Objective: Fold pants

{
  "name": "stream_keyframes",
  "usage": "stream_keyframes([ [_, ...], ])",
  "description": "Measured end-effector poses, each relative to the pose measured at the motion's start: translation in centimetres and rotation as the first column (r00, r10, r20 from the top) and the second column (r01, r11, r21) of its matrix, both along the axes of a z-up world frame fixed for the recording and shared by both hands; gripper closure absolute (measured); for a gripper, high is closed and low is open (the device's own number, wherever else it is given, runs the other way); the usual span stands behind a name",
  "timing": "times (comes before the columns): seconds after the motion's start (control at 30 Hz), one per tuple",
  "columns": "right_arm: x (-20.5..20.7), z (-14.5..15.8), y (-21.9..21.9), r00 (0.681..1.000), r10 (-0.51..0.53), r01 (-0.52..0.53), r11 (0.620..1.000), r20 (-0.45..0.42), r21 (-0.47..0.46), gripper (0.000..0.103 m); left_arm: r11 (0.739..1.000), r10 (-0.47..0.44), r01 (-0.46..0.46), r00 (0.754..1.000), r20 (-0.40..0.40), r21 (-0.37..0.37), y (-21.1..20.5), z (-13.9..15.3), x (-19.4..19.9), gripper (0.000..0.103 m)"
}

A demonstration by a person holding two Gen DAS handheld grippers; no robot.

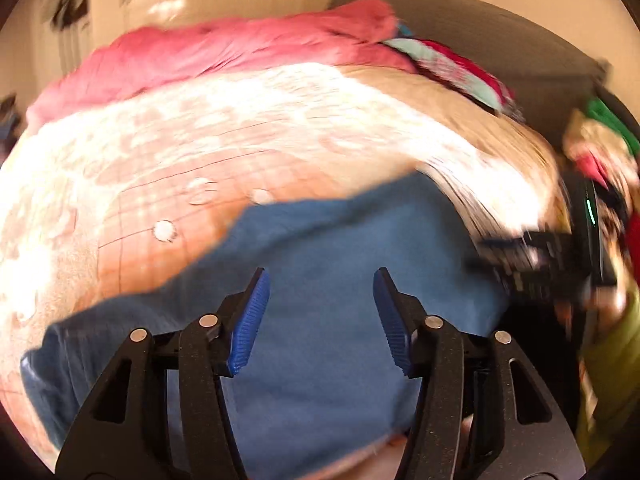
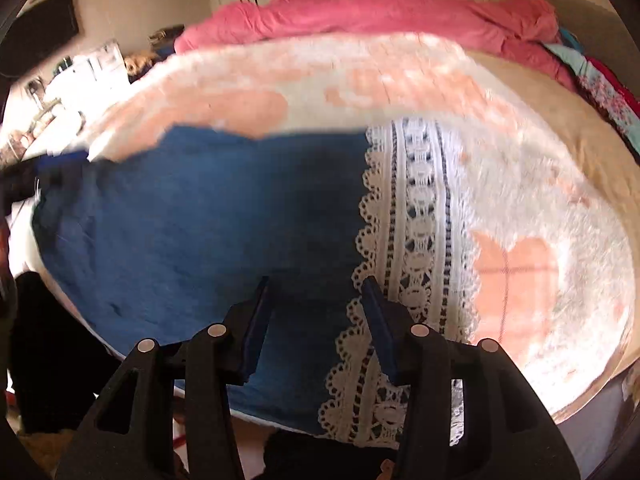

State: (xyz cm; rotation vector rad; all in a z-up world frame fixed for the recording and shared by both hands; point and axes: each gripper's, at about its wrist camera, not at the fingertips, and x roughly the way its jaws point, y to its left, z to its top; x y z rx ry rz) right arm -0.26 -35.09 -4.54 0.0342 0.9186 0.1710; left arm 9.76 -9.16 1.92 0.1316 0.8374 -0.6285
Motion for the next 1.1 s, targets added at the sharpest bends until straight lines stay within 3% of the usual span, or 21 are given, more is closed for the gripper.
stream_keyframes([
  [0.1,-0.6,-0.2,0.4,1.000,0.014,-0.013,0.999,0.025,-0.038,0.058,0.999,0.045,-0.045,0.997,-0.061,0.017,0.0,-0.5,3.9,0.057],
  [0.23,-0.5,-0.5,0.4,0.999,0.016,-0.016,1.000,0.029,-0.001,0.058,0.997,0.066,-0.060,0.990,-0.127,0.053,-0.3,-2.4,8.4,0.057],
  [0.47,-0.5,-0.2,1.0,0.999,0.021,-0.021,1.000,0.035,-0.006,0.058,1.000,0.003,-0.006,0.966,-0.257,-0.008,-0.2,-6.4,12.2,0.057],
  [0.53,-0.3,-0.2,1.2,0.999,0.020,-0.020,1.000,0.035,-0.021,0.058,0.998,-0.007,-0.012,0.957,-0.289,-0.063,-0.1,-7.0,12.7,0.057],
  [0.57,-0.3,-0.3,1.2,0.999,0.020,-0.019,1.000,0.035,-0.025,0.058,0.996,-0.006,-0.020,0.953,-0.303,-0.086,0.1,-7.1,13.0,0.063],
  [0.6,-0.3,-0.3,1.3,0.999,0.019,-0.018,0.999,0.035,-0.030,0.058,0.994,-0.015,-0.020,0.950,-0.312,-0.109,0.2,-7.1,13.0,0.088],
  [0.63,-0.2,-0.3,1.4,0.999,0.018,-0.017,0.999,0.035,-0.035,0.058,0.991,-0.033,-0.013,0.944,-0.328,-0.136,0.2,-7.2,12.9,0.099],
  [0.67,-0.2,-0.3,1.4,0.999,0.018,-0.016,0.999,0.035,-0.041,0.057,0.988,-0.045,-0.008,0.939,-0.342,-0.152,0.1,-7.1,12.8,0.101],
  [0.77,-0.1,-0.4,1.6,0.999,0.018,-0.016,0.998,0.034,-0.054,0.057,0.987,-0.053,0.007,0.957,-0.286,-0.158,0.0,-5.6,12.2,0.102],
  [0.87,0.0,-0.4,1.6,0.999,0.018,-0.016,0.998,0.033,-0.061,0.057,0.985,0.001,-0.042,0.971,-0.238,-0.170,0.6,-4.8,13.0,0.102],
  [0.93,0.0,-0.5,1.8,0.999,0.016,-0.014,0.998,0.032,-0.066,0.057,0.989,0.020,-0.055,0.970,-0.244,-0.136,0.1,-5.8,13.3,0.102],
  [1.0,0.0,-0.5,1.7,0.999,0.015,-0.013,0.998,0.032,-0.065,0.056,0.997,0.037,-0.051,0.972,-0.233,-0.055,-1.2,-7.4,13.4,0.102],
  [1.1,0.0,-0.4,1.5,0.999,0.015,-0.014,0.998,0.031,-0.057,0.056,0.998,0.044,-0.053,0.978,-0.203,-0.037,-1.4,-7.7,13.2,0.101],
])
